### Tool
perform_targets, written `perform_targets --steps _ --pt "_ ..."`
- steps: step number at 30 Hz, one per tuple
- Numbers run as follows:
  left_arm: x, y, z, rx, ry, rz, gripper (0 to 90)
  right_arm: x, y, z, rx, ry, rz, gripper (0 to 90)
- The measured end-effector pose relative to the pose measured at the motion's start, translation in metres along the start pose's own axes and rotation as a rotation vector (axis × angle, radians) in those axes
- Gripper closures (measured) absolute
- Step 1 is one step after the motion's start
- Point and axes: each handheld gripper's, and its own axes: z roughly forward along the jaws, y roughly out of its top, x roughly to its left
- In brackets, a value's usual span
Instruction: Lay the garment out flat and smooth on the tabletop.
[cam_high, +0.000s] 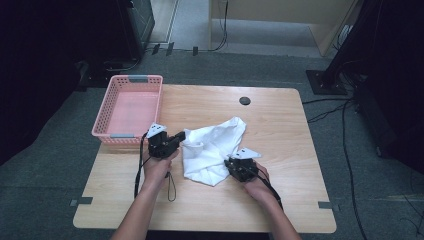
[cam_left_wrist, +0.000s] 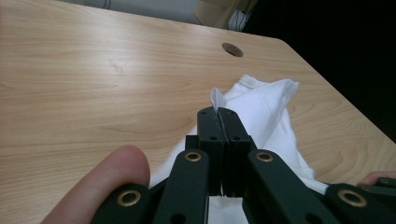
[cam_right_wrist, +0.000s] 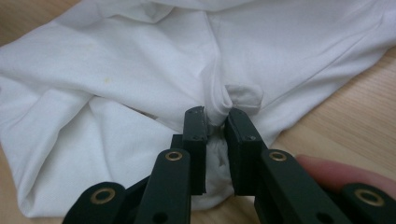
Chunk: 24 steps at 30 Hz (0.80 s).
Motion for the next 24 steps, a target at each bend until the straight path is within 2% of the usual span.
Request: perform_targets --steps 5,9,12,17,19,21,23,24 --pt "0.008 -0.005 -0.004 0.005 0.024 -0.003 90.0 -0.019 -0.019 -0.023 0.006 0.094 -0.078 80.4" --pt "0.014 -0.01 -0.006 0.011 0.045 -0.005 90.0 -0.032 -0.03 -0.04 0.018 0.115 -0.133 80.4" --pt "0.018 -0.015 -0.007 0.03 0.074 0.004 90.0 -0.045 -0.036 -0.05 0.026 0.126 -0.139 80.3" --pt "0.023 -0.021 -0.006 0.054 0.131 0.015 90.0 -0.061 -0.041 -0.058 0.024 0.092 -0.11 79.4" --pt "0.027 -0.022 -0.005 0.066 0.165 0.001 89.9 -0.066 -0.041 -0.059 0.007 0.061 -0.075 75.9" --pt "0.029 -0.022 -0.006 0.058 0.189 -0.013 84.6 -0.069 -0.04 -0.062 -0.021 0.047 -0.033 69.7" --pt "0.029 -0.022 -0.007 0.046 0.214 -0.023 73.1 -0.071 -0.039 -0.067 -0.062 0.046 0.012 67.9" --pt "0.028 -0.022 -0.007 0.042 0.229 -0.014 67.9 -0.073 -0.038 -0.069 -0.083 0.044 0.034 66.3"
